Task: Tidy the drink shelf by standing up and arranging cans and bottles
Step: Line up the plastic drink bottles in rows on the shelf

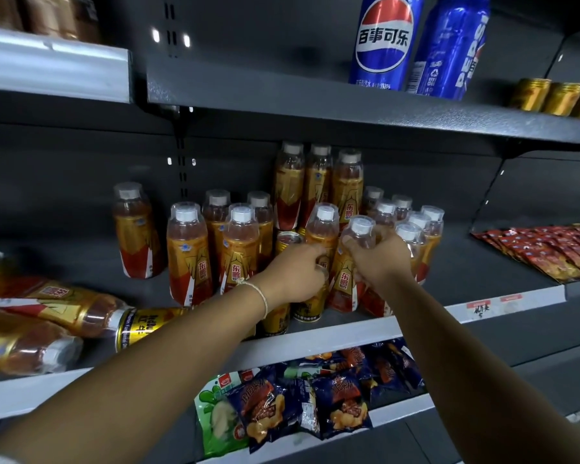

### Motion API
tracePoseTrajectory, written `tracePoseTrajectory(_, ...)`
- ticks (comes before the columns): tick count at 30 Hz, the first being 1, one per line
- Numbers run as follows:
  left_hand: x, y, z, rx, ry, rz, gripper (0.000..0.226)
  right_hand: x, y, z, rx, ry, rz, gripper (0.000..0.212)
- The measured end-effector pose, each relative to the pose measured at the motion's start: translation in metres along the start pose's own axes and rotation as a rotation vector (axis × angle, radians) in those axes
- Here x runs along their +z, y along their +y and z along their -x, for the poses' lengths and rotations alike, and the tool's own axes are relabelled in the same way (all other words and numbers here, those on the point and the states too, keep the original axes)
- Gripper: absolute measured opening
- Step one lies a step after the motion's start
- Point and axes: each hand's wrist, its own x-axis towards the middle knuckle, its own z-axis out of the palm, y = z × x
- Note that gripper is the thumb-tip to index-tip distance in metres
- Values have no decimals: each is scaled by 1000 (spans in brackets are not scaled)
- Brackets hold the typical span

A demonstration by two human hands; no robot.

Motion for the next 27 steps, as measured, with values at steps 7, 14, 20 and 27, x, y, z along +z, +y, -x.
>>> tracePoseTrajectory(7, 1, 1, 4, -12, -10, -11, 42, -1, 7, 19, -163, 111, 131, 78)
tracePoseTrajectory(14, 5, 1, 8, -24, -41, -42, 38, -3, 13, 34, -259, 101, 102, 59)
tracePoseTrajectory(20, 3, -4, 11, 17, -12, -21, 46, -8, 11, 40, -336, 162, 27, 34)
tracePoseTrajectory(27, -4, 0, 20, 100, -11, 166, 67, -33, -36, 53, -503, 267, -65, 21)
